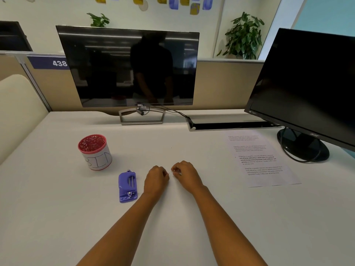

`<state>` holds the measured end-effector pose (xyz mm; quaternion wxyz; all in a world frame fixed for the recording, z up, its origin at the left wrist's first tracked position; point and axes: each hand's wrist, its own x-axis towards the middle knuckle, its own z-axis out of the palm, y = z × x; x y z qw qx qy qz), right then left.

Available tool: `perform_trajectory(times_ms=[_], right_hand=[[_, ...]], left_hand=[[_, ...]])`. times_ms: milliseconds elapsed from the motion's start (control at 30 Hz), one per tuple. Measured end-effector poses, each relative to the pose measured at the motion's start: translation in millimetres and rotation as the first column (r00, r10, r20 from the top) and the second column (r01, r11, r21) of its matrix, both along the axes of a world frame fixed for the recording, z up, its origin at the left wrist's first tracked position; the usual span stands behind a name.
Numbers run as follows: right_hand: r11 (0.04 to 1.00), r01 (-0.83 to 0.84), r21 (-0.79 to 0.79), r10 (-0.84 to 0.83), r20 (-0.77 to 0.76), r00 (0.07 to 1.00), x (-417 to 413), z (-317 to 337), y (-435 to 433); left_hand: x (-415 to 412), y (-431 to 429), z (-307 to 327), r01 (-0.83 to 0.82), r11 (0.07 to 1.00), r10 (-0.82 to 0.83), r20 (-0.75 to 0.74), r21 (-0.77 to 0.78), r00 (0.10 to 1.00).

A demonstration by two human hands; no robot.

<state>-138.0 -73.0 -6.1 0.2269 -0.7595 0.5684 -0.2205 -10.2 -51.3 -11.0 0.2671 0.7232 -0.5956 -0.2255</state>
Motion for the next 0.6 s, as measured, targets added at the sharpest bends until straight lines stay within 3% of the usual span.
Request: perform_trajectory(times_ms=[167, 600], right_hand=[[0.998, -0.051, -0.022, 0.049, -0.065, 0.997, 9, 5, -5], [0.992, -0.116, -0.042, 0.099, -0.293, 0.951, 11, 4, -8]], left_hand=[[5, -5, -4, 0.034, 0.999, -0.034, -0.015, 0.039, 0.999], [11, -1, -13, 0.057, 0.998, -0.057, -0.025, -0.029, 0.998]])
